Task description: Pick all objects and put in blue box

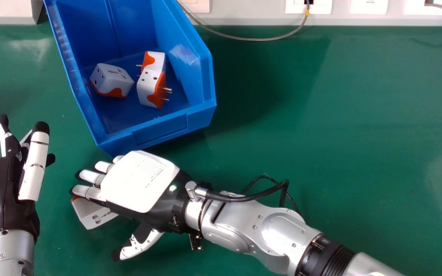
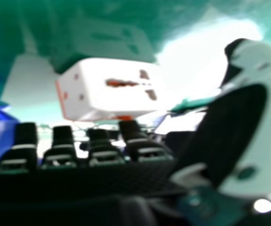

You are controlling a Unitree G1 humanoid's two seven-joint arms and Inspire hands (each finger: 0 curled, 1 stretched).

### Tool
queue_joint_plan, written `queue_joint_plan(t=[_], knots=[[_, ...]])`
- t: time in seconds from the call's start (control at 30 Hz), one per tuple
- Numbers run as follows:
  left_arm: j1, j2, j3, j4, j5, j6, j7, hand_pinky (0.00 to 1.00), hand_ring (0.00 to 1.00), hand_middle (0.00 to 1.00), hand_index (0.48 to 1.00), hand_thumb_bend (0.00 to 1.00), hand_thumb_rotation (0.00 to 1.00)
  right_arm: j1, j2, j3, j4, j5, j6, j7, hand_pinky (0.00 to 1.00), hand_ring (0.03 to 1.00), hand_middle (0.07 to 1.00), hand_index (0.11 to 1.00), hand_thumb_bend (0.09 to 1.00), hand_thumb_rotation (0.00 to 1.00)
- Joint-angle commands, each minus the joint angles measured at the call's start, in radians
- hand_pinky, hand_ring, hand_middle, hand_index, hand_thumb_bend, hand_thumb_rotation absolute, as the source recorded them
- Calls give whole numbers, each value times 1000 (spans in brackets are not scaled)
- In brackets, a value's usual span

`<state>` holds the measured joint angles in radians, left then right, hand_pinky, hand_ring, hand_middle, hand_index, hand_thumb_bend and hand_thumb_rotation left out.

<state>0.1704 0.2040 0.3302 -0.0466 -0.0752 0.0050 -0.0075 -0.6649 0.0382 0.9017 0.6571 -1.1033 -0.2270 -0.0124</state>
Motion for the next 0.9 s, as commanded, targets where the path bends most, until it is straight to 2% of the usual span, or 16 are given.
queue_joint_plan(t=[0.0, 0.13, 0.27, 0.37, 0.53, 0.63, 0.7, 0.87], knots=[[-9, -3, -3, -25, 9, -23, 10, 834, 912, 890, 906, 450, 835, -45, 22, 6, 5, 3, 4, 1, 873, 938, 969, 916, 362, 552], [-10, -3, -9, -26, 13, -24, 18, 834, 912, 890, 906, 443, 835, -69, 34, 17, 38, 4, 6, 4, 865, 934, 966, 907, 361, 554], [-11, -7, -15, -29, 8, -25, 19, 835, 913, 891, 906, 431, 837, -89, 43, 34, 71, -9, 19, -11, 853, 926, 956, 891, 366, 564], [-3, -15, -18, -54, 1, -13, 19, 836, 914, 893, 906, 427, 837, -104, 54, 56, 96, -30, 40, -32, 841, 918, 947, 883, 367, 567], [-2, -24, -19, -70, -1, -1, 20, 843, 918, 897, 907, 419, 839, -120, 62, 77, 117, -49, 66, -59, 809, 895, 922, 859, 370, 561], [-8, -22, -16, -51, 0, -11, 16, 844, 919, 898, 907, 417, 840, -129, 70, 83, 131, -49, 78, -67, 805, 890, 918, 854, 371, 561], [-8, -23, -17, -47, 3, -15, 16, 845, 919, 898, 907, 414, 840, -131, 75, 89, 141, -51, 86, -73, 803, 888, 916, 846, 369, 569], [-2, -29, -22, -75, 3, -1, 20, 846, 920, 899, 907, 413, 842, -156, 97, 134, 207, -87, 103, -117, 776, 858, 890, 820, 374, 550]])
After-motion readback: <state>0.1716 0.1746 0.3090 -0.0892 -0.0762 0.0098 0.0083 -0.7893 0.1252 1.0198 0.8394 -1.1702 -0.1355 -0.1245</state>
